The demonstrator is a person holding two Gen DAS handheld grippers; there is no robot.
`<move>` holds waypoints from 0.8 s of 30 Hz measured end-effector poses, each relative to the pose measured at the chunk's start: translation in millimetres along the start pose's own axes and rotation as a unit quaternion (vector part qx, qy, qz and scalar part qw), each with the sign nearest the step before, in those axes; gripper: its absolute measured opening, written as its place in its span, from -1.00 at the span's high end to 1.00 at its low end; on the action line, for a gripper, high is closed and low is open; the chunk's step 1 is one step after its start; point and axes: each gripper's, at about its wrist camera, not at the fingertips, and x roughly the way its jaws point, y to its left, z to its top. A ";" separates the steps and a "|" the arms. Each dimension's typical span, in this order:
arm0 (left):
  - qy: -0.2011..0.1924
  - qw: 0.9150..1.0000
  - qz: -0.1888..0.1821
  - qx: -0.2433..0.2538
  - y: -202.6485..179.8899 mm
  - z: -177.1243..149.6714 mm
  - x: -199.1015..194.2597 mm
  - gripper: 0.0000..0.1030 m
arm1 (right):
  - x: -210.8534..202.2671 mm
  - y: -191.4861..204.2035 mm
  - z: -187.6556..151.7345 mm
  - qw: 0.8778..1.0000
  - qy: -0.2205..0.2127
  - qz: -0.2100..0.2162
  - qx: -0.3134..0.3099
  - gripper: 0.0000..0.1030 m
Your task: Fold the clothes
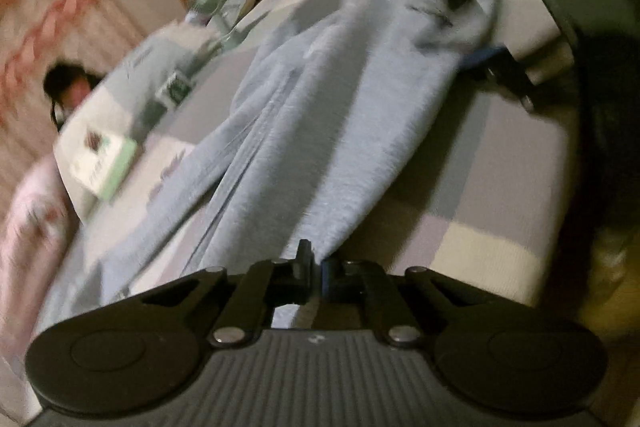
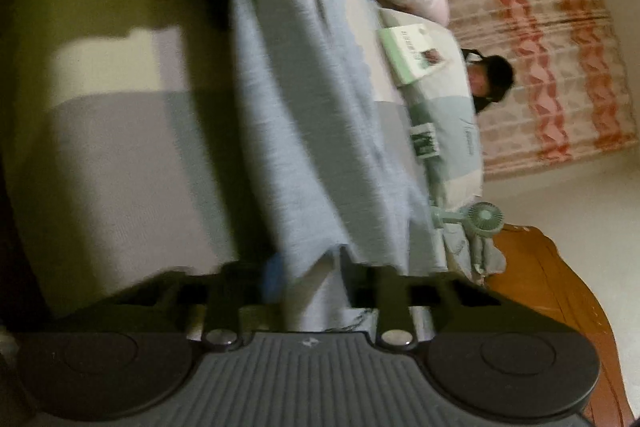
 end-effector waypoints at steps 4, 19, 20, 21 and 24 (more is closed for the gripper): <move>-0.005 1.000 -0.016 -0.007 9.3 5.0 -13.5 0.97 | -6.9 -5.4 -2.3 1.000 -0.006 0.011 -0.004 0.85; 0.015 0.996 -0.090 0.023 -23.9 -4.5 -41.3 0.79 | -54.8 -27.6 -28.0 0.982 0.010 0.183 0.042 0.80; 0.016 0.995 -0.093 0.018 -21.9 -5.7 -44.4 0.74 | -55.2 -26.4 -27.8 0.982 0.011 0.184 0.044 0.76; 0.016 0.995 -0.095 0.014 -19.8 -6.9 -47.6 0.74 | -56.5 -26.9 -27.8 0.981 0.011 0.185 0.048 0.71; 0.015 0.995 -0.097 -0.006 -8.7 -12.5 -61.0 0.73 | -66.5 -34.9 -31.0 0.981 0.004 0.182 0.069 0.61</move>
